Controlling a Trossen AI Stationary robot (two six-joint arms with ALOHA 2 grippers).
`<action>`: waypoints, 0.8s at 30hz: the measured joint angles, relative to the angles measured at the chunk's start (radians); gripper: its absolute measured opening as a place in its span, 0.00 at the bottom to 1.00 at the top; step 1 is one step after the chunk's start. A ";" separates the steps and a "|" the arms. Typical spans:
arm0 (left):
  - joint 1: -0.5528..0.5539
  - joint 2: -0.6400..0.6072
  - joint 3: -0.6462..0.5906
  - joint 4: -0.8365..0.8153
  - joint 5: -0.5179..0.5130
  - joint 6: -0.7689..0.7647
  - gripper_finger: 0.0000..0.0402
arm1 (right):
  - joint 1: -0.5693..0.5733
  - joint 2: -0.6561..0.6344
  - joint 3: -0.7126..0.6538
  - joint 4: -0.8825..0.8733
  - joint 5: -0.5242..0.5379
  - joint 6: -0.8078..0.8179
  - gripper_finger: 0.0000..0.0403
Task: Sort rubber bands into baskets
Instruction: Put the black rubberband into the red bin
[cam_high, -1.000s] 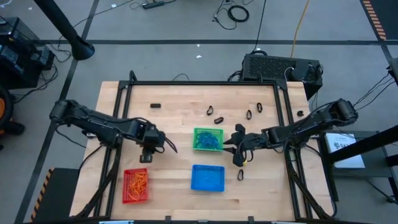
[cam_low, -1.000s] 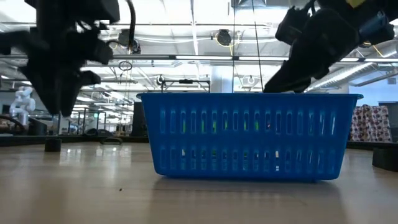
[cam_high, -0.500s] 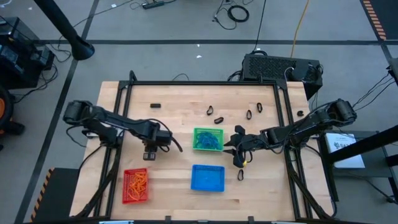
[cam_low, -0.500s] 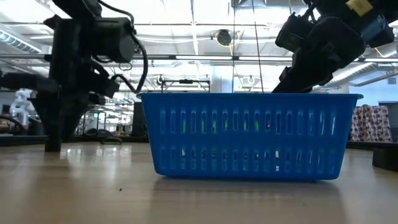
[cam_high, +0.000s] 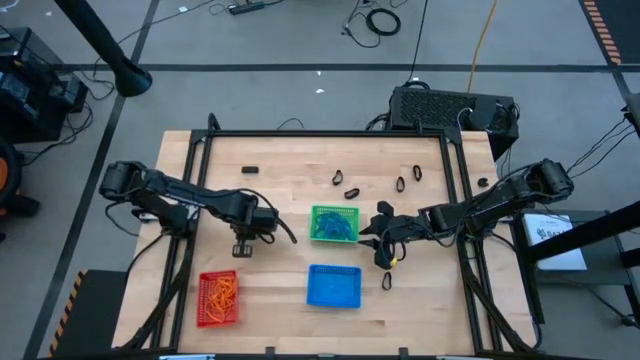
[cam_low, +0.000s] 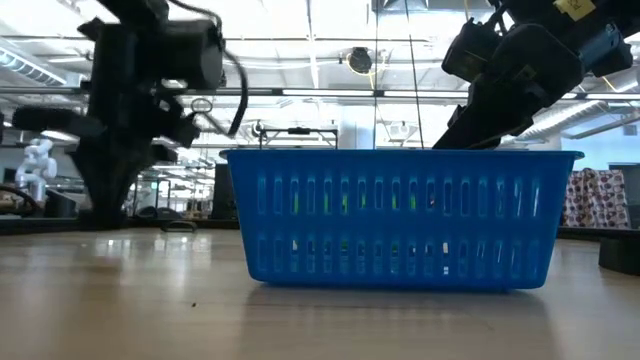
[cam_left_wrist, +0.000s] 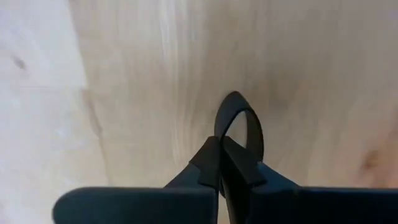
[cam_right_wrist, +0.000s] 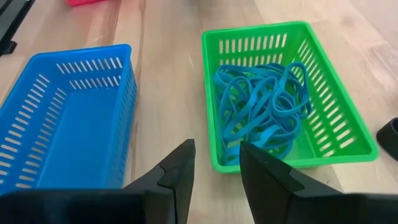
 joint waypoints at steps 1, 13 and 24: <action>0.000 -0.014 0.017 -0.017 0.000 -0.004 0.02 | 0.000 0.000 0.000 0.002 0.000 0.000 0.30; -0.117 -0.146 0.118 -0.173 0.397 -0.454 0.01 | 0.000 0.000 0.000 0.008 0.000 0.000 0.30; -0.423 -0.143 0.118 -0.214 0.438 -0.862 0.01 | 0.000 -0.001 0.000 -0.008 0.000 -0.022 0.30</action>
